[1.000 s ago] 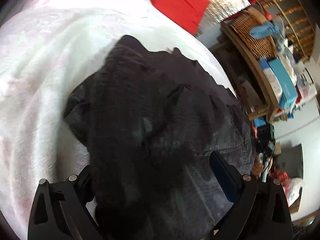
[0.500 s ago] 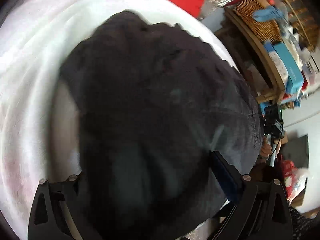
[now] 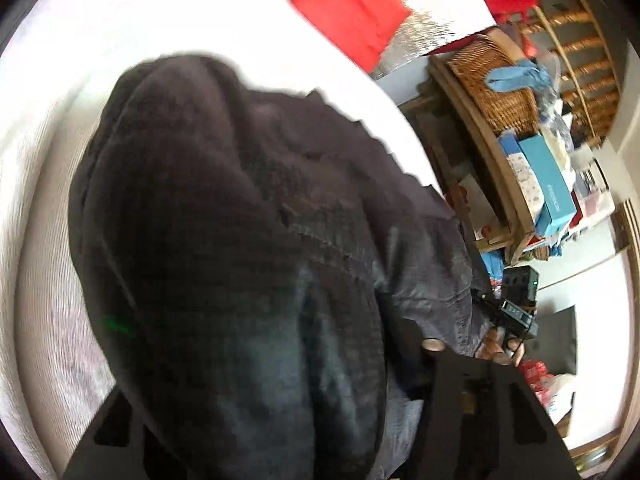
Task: Fold large clothes
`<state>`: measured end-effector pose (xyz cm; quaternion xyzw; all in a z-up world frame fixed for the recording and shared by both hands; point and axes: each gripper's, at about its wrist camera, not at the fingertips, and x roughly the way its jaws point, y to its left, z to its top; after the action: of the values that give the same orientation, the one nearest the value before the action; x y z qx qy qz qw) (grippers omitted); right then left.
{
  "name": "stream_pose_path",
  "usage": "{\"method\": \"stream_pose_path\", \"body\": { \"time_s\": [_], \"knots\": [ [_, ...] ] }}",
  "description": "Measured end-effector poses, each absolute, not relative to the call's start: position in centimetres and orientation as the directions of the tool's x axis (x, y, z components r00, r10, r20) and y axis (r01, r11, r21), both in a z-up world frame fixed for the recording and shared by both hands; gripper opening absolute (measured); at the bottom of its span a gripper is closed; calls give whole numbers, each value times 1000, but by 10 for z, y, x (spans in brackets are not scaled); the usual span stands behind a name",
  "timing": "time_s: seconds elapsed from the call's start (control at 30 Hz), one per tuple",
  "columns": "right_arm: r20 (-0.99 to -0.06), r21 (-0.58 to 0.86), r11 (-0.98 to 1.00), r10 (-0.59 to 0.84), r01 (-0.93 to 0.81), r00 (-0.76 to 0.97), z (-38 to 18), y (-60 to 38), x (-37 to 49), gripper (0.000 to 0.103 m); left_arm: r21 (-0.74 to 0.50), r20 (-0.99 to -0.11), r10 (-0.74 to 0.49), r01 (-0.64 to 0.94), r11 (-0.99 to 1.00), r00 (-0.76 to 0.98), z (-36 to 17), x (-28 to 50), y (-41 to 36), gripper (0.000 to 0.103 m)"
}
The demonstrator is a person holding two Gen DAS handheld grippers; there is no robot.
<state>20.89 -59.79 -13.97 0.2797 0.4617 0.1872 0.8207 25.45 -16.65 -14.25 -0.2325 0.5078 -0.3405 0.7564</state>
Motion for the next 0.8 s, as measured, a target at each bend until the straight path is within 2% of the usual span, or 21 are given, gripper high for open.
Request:
{"method": "stream_pose_path", "body": {
  "time_s": [0.07,0.27,0.37,0.43,0.5,0.53,0.63,0.67,0.7,0.8],
  "knots": [
    [-633,623,780,550,-62,545,-125,-598,207,36,-680,-595,-752,322,659,284,-129,255,-177,39],
    [-554,594,797,502,-107,665,-80,-605,201,30,-640,-519,-758,408,651,395,-91,261,-203,36],
    [-539,582,810,452,-75,710,-73,-616,200,30,-603,-564,-714,384,699,415,-99,269,-212,36],
    [-559,574,818,423,-35,713,-83,-624,203,30,-595,-637,-669,308,743,383,-121,277,-204,37],
    [-603,592,805,419,29,679,-109,-637,210,30,-641,-660,-680,230,732,320,-144,285,-192,46],
    [-617,610,791,435,49,656,-122,-642,213,30,-654,-675,-677,186,733,295,-153,286,-185,55],
    [-619,659,750,491,65,613,-142,-648,214,45,-620,-727,-629,132,773,275,-167,283,-170,76],
    [-636,656,750,493,79,594,-147,-648,213,55,-637,-720,-642,116,762,264,-171,283,-166,76],
    [-646,654,750,487,98,588,-149,-648,212,60,-651,-712,-653,107,752,260,-172,283,-163,76],
    [-665,636,762,462,121,587,-145,-646,209,64,-627,-733,-627,97,773,265,-162,279,-154,77]
  ]
}}
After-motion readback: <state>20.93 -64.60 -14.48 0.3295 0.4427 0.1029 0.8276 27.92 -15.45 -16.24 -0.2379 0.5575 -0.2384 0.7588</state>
